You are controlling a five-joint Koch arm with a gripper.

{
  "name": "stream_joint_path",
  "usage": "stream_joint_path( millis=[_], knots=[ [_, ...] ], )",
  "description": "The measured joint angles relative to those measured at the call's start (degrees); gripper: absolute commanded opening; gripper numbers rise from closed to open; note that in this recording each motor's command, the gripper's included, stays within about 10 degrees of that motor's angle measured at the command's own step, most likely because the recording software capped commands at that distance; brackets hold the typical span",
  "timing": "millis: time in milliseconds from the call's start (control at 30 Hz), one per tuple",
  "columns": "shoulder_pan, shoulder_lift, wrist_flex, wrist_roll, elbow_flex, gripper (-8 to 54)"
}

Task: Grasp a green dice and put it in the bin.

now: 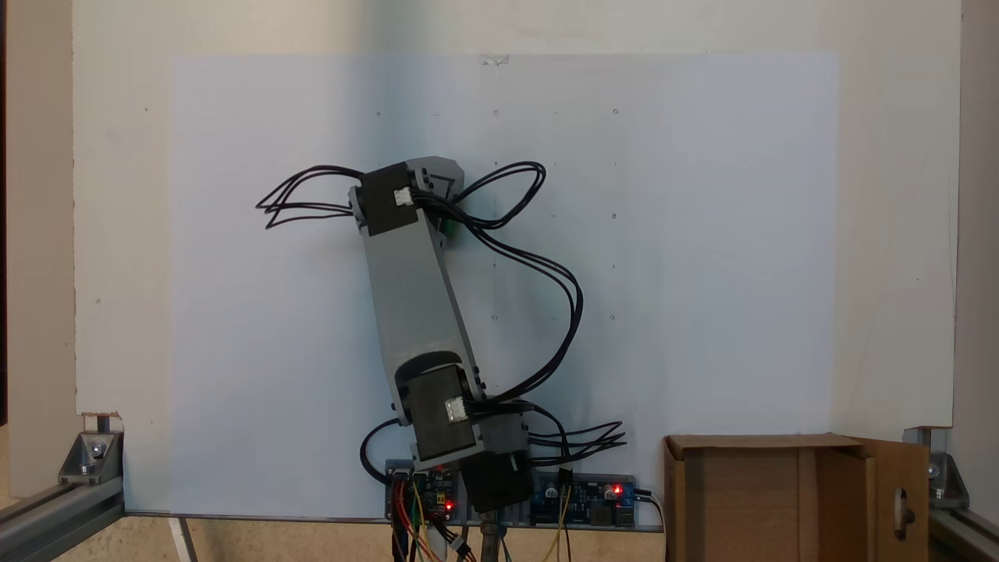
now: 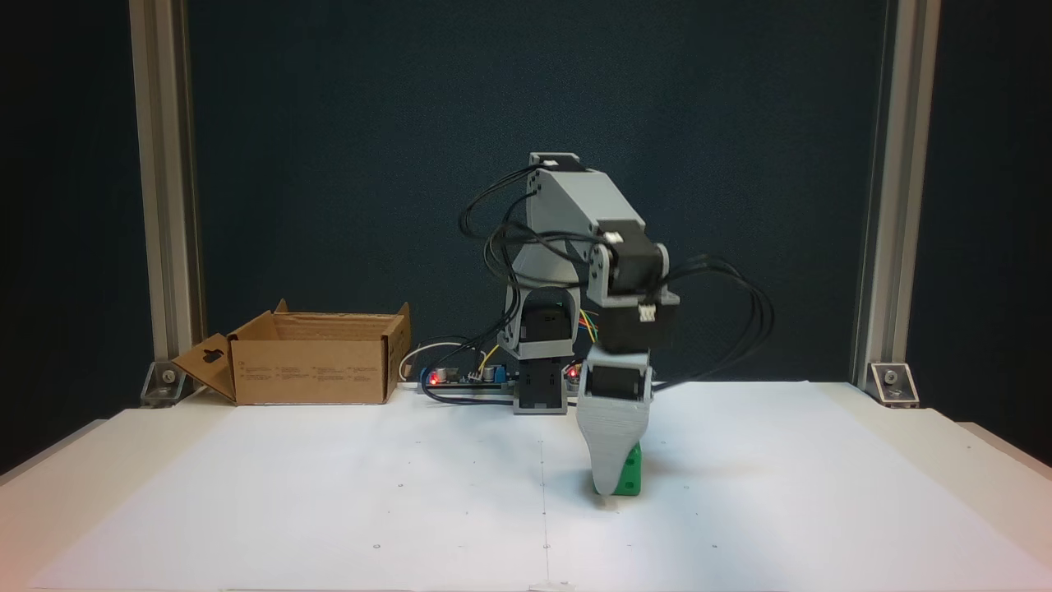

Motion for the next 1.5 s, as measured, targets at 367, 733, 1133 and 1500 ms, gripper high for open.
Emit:
stream_joint_path(
  millis=[367,733,1133,1500],
  knots=[
    [-0.88,-0.88,0.35,-0.09,0.09,30.8],
    [-0.97,-0.97,-0.35,-0.18,0.44,13.7],
    [-0.09,0.53,-0.09,-0.18,0.53,11.9],
    [1.14,18.63,11.25,-0.35,1.05,11.9]
  ],
)
